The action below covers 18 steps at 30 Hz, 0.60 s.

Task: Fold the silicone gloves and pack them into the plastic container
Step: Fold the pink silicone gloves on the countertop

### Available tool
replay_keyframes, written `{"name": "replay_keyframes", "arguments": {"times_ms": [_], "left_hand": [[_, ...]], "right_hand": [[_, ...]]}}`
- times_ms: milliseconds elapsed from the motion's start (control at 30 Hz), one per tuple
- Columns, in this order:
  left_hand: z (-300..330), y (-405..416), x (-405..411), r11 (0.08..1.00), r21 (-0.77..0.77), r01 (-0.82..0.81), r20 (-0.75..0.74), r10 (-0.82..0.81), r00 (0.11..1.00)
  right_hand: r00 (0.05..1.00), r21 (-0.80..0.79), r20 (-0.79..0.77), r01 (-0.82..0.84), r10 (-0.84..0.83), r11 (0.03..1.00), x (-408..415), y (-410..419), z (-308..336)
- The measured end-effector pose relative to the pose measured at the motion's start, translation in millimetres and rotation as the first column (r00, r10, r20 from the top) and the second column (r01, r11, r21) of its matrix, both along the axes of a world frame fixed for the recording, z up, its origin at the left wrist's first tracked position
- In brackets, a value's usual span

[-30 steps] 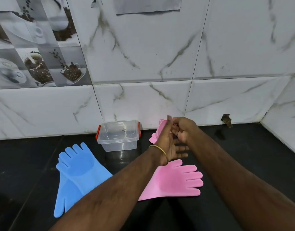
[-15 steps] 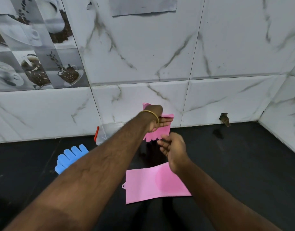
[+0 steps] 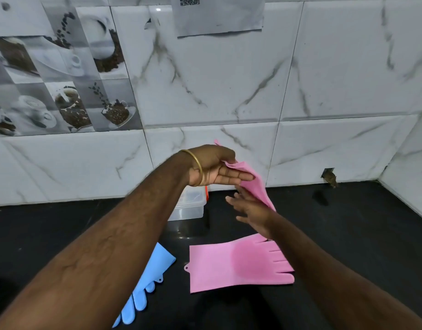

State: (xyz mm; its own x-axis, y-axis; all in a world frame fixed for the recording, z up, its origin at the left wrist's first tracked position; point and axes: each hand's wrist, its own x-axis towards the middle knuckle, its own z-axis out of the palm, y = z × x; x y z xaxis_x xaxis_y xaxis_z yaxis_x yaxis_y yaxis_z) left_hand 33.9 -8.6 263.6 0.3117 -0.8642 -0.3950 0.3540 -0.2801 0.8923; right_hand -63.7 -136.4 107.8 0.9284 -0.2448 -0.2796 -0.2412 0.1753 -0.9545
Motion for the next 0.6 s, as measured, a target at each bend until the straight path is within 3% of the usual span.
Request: {"name": "replay_keyframes", "arguments": {"times_ms": [100, 233, 400, 600], "left_hand": [[-11.4, 19.7, 4.5, 1.000, -0.007, 0.021, 0.001, -0.021, 1.000], [-34.6, 38.4, 7.5, 1.000, -0.017, -0.011, -0.010, 0.011, 1.000], [-61.6, 53.4, 5.0, 0.999, -0.018, -0.039, -0.029, 0.038, 0.999], [-95.8, 63.6, 1.2, 0.988, 0.036, -0.149, -0.030, 0.150, 0.988]], "right_hand": [[0.996, 0.019, -0.025, 0.088, -0.088, 0.996, -10.8, -16.5, -6.7], [0.973, 0.253, 0.030, 0.213, -0.228, 0.944, -22.6, -33.2, -13.9], [0.851, 0.565, 0.076, 0.392, -0.519, 0.726, -43.6, -43.5, -11.2], [0.816, 0.775, -0.001, 0.366, -0.578, 0.516, -63.5, -57.5, -15.3]]}}
